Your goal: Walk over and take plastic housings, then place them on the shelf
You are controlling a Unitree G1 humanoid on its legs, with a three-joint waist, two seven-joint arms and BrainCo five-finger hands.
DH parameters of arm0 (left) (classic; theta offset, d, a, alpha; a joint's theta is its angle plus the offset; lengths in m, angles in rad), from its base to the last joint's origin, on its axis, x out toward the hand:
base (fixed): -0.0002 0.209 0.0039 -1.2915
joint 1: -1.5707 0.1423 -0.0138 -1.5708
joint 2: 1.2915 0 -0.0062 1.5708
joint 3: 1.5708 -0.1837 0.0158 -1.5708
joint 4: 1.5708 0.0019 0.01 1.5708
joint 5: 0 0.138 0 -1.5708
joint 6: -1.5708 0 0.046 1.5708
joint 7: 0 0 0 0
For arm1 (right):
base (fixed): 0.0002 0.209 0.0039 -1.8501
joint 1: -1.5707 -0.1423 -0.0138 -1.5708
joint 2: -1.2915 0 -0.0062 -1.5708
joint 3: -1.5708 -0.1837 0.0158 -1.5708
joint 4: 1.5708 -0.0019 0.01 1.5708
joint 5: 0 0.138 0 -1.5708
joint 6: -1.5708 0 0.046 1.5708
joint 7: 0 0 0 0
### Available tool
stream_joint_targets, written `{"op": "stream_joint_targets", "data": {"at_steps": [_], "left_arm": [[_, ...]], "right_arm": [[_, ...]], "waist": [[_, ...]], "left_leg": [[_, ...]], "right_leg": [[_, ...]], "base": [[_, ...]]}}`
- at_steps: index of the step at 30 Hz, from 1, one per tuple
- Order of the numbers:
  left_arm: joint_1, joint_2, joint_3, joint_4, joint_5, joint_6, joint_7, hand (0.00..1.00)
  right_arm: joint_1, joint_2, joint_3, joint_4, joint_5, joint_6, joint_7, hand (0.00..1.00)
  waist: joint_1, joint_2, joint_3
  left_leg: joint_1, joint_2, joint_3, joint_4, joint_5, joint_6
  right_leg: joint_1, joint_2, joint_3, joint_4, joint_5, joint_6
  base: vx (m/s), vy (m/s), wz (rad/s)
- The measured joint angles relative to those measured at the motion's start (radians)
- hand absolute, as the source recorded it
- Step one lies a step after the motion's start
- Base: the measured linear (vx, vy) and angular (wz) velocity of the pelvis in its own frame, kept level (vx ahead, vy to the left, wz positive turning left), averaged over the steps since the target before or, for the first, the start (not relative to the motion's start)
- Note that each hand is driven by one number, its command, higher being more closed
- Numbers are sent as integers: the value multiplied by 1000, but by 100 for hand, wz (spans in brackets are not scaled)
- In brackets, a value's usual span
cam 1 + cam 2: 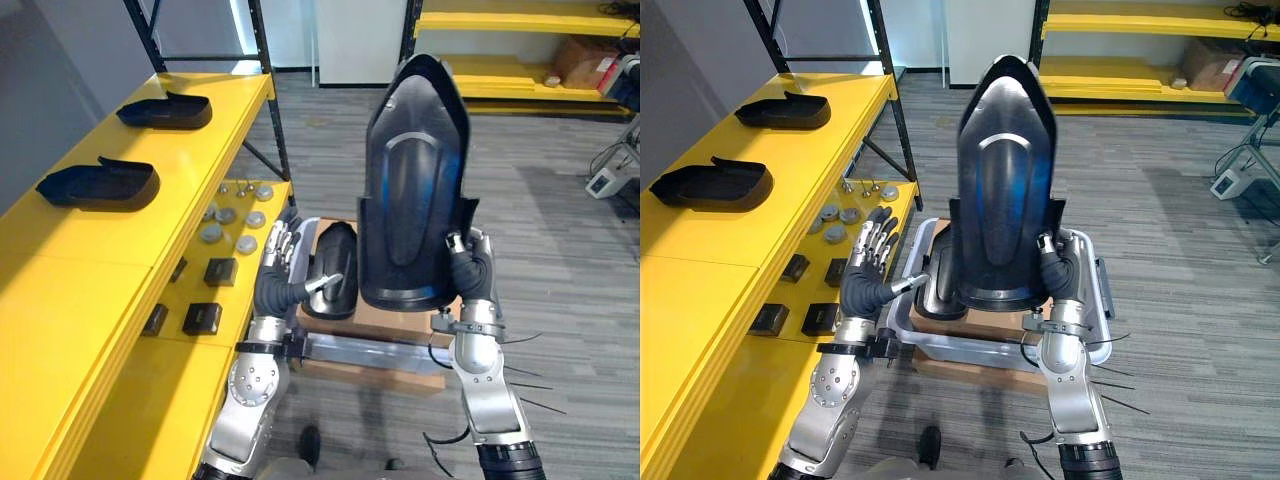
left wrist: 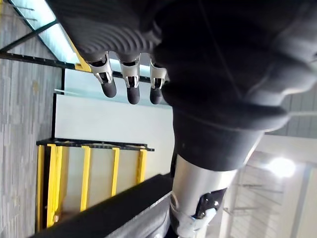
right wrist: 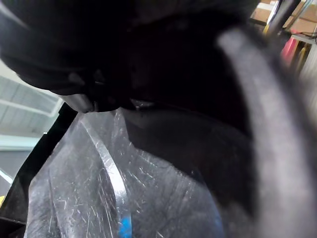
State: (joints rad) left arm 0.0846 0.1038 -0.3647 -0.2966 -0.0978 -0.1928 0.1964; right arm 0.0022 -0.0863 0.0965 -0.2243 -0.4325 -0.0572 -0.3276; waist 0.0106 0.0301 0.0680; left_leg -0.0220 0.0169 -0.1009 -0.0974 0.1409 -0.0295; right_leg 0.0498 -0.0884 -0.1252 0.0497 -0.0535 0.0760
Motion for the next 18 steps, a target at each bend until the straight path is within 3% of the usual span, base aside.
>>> {"op": "stream_joint_targets", "data": {"at_steps": [12, 13, 15, 16, 18], "left_arm": [[-52, 10, -40, 64, 29, 24, 2, 0], [-59, 10, -42, 73, 27, 26, 3, 100], [-63, 16, -57, 79, 14, 32, 4, 100], [-63, 19, -59, 80, 9, 32, 4, 100], [-64, 20, -61, 91, -8, 33, 6, 100]], "right_arm": [[0, -18, 117, 0, -5, -12, 25, 100], [0, -23, 118, 0, -10, -12, 24, 100], [0, -30, 120, 1, -13, -12, 21, 100], [0, -31, 120, 1, -13, -12, 21, 0], [0, -44, 134, 2, -21, -12, 20, 0]], "waist": [[0, -3, -14], [1, -3, -14], [1, -4, -15], [1, -5, -15], [1, -5, -16]], "left_leg": [[19, 1, 10, -6, -4, -5], [19, 0, 10, -6, -4, -5], [18, 0, 13, -6, -4, -5], [18, 0, 14, -6, -4, -5], [18, 0, 19, -6, -3, -4]], "right_leg": [[18, 0, 9, -10, 6, 2], [19, 0, 10, -12, 8, 2], [20, 0, 13, -19, 15, 0], [20, 0, 14, -19, 16, 0], [20, 0, 17, -25, 20, 0]], "base": [[-18, -4, -1], [0, 0, 0], [-20, -3, -3], [-18, -6, -6], [-15, -9, -6]]}}
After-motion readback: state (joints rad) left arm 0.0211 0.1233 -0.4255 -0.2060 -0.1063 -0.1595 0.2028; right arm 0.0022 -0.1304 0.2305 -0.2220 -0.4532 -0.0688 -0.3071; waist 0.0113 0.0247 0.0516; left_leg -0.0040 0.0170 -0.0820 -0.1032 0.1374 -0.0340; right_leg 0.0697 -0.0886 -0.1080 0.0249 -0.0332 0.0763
